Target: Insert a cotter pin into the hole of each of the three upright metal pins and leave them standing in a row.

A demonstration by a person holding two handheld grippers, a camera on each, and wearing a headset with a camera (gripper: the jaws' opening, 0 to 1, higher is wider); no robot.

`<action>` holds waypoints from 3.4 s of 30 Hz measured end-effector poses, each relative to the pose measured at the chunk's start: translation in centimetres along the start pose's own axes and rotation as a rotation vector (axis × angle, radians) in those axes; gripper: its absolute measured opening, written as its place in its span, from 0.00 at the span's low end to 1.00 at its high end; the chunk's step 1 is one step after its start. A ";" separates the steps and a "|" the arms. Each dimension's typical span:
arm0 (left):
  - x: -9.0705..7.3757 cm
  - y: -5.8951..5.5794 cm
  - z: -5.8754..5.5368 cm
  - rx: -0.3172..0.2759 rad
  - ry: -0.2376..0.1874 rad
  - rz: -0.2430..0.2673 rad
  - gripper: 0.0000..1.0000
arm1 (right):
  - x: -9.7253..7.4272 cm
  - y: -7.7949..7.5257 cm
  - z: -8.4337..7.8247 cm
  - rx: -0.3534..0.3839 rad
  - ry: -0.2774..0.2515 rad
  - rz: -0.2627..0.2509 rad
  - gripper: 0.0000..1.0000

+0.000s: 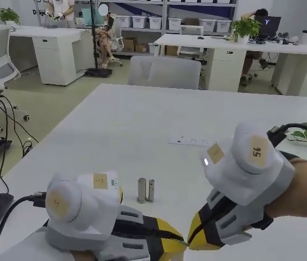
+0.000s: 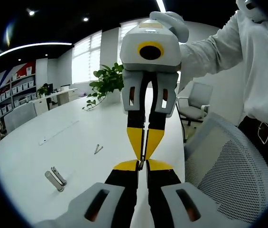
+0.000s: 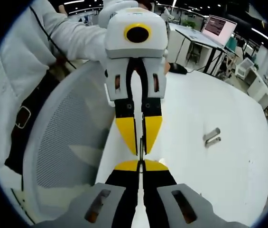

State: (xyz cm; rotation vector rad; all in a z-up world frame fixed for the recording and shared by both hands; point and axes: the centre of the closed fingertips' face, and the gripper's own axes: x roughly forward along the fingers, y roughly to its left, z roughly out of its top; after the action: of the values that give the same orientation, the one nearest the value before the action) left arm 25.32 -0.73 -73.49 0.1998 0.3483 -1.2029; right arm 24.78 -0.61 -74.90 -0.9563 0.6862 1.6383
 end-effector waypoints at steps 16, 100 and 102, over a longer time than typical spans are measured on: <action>0.2 -0.4 -0.3 0.002 0.017 -0.025 0.01 | -0.1 0.4 -0.1 -0.055 0.033 0.006 0.02; -0.5 -3.6 0.6 0.052 0.007 -0.169 0.01 | -1.8 4.6 -0.3 0.123 -0.115 0.425 0.07; -0.4 -3.5 0.5 0.041 0.016 -0.163 0.01 | -1.7 4.3 -0.4 0.098 -0.106 0.392 0.07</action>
State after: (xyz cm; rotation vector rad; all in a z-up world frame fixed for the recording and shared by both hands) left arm 21.96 -1.75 -72.78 0.2198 0.3590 -1.3710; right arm 20.98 -2.95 -73.78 -0.6870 0.9143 1.9605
